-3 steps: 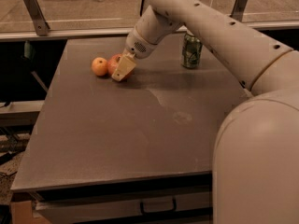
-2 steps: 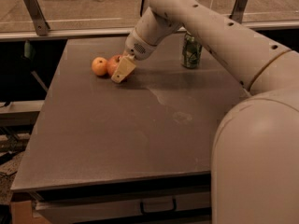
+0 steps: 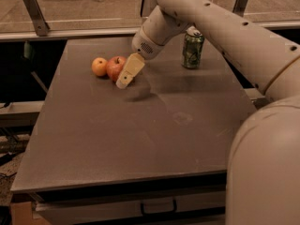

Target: Move apple near orange

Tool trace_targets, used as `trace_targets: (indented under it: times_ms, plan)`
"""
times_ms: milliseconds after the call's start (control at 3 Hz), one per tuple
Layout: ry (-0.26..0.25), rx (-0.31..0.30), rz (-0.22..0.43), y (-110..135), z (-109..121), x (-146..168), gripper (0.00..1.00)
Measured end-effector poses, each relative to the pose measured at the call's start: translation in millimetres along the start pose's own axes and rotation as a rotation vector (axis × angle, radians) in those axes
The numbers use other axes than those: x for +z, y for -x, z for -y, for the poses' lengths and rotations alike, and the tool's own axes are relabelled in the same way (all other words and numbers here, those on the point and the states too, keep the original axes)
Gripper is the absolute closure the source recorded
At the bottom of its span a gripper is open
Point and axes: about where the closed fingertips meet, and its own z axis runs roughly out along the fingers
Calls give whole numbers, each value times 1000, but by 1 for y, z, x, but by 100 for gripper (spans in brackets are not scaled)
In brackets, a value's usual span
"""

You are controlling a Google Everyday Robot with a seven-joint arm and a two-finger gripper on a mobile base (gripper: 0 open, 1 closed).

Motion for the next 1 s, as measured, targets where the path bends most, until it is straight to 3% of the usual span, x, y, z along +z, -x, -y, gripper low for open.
trace_targets:
  times_ms: [333,1000]
  plan:
    - [-52,-22,77,-7,-15,-50,0]
    - [-107,-96,330,-39,-77,-159,0]
